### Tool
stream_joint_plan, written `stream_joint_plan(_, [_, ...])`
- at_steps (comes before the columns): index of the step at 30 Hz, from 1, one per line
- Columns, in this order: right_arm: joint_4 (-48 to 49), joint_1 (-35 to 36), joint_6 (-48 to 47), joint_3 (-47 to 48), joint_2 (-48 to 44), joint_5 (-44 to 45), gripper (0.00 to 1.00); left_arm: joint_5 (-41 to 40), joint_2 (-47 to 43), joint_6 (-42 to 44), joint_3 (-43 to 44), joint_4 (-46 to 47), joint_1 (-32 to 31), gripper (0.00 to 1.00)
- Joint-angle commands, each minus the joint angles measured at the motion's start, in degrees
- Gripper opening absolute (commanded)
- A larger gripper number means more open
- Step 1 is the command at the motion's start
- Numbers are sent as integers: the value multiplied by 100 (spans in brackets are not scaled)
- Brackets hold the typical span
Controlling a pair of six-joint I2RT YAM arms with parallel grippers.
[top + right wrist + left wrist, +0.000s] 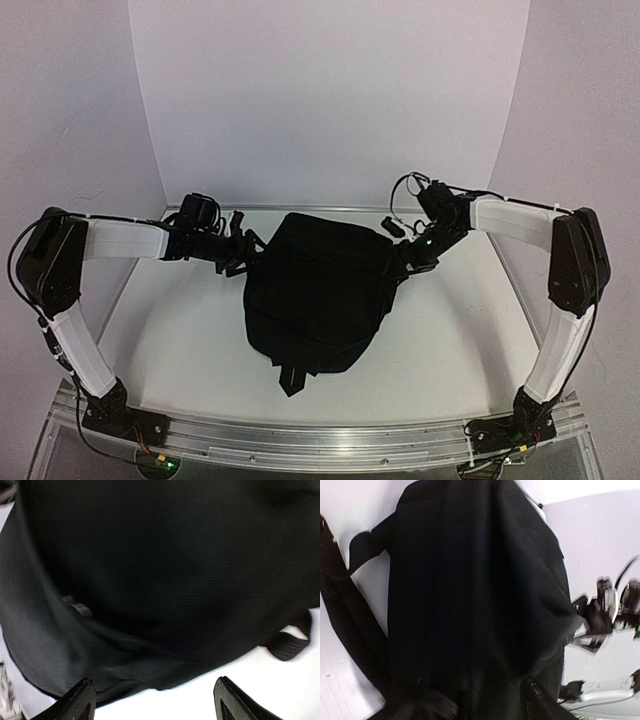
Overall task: Pack the student bag
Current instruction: Adjust the student bag at the center of the board, then reset both arms
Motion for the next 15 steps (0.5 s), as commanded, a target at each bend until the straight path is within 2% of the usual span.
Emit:
stream_joint_plan(1, [12,-161,135,524,-722,561,89,-428,-990,404,-46,-692,-37,82])
stream_joint_plan(4, [12,-269,220,717,-1036,780,97,-792,-1423,655,246,-1452,94,97])
stream_joint_plan(5, [6,-307,261,752,-1137,848,98,-839,-1512,746,380,-1711,179,99])
stream_joint_plan(10, [-4,-594,414,356,-1785,1007,98,-961,-1874,1096,841,-2656,678,100])
stream_joint_plan(15, [1,-820,123,-632,-2716,1396,98,-1326,-2458,1310,500,-3073,769,100])
